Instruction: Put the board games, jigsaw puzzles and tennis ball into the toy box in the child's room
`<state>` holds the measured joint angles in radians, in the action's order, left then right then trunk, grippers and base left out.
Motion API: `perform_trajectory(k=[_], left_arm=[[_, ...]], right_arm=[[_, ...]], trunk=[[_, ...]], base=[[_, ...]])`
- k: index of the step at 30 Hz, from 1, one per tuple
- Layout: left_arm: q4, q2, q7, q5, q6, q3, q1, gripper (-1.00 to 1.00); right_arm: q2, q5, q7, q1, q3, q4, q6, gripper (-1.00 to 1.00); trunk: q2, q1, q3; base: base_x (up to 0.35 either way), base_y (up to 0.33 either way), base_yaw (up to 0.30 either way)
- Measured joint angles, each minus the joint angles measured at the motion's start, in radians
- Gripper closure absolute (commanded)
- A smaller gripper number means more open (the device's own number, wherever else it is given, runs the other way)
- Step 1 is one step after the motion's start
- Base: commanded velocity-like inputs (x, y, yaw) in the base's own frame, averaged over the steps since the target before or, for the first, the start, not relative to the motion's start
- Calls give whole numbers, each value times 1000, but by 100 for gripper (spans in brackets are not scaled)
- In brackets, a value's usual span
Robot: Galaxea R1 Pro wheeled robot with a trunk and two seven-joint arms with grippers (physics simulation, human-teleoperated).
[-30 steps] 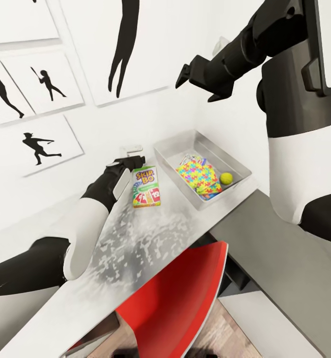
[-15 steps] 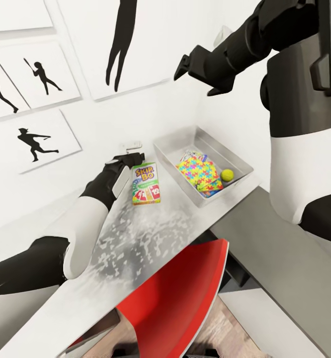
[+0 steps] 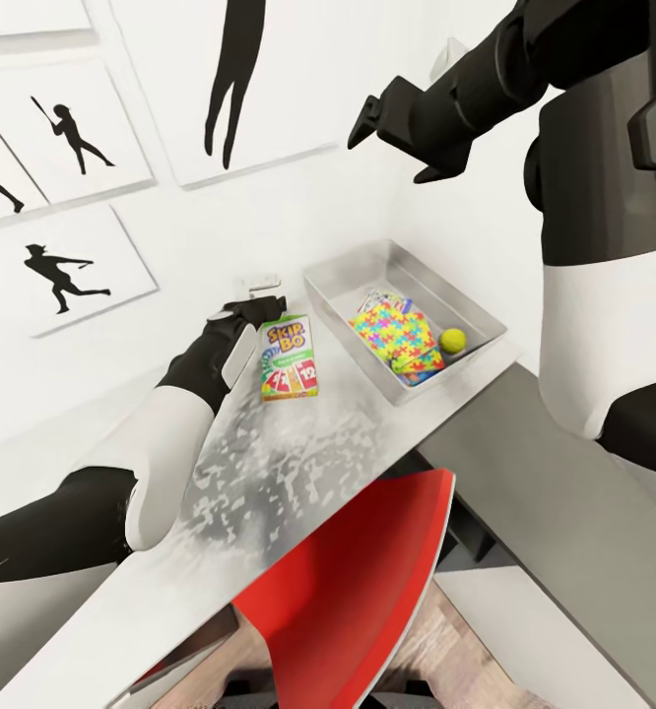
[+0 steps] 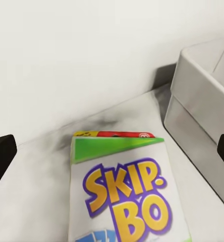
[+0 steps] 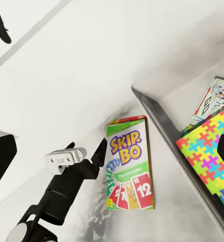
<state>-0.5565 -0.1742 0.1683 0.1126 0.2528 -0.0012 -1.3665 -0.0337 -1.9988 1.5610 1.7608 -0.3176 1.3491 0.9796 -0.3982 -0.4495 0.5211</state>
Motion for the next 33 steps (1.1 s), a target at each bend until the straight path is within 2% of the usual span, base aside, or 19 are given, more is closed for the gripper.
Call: perform_trajectory(k=[22,33], left_arm=[[0,0,1,1,-47,3,-11,-100],[0,0,2,1,-99,4,-11,-100]], right_arm=[[2,-2,0,5,1,0,-1,-100],[4,-3,0,22,1,0,-1,-100]], trunk=[[0,0,36],[0,0,55]], base=[[0,0,0],[0,0,0]])
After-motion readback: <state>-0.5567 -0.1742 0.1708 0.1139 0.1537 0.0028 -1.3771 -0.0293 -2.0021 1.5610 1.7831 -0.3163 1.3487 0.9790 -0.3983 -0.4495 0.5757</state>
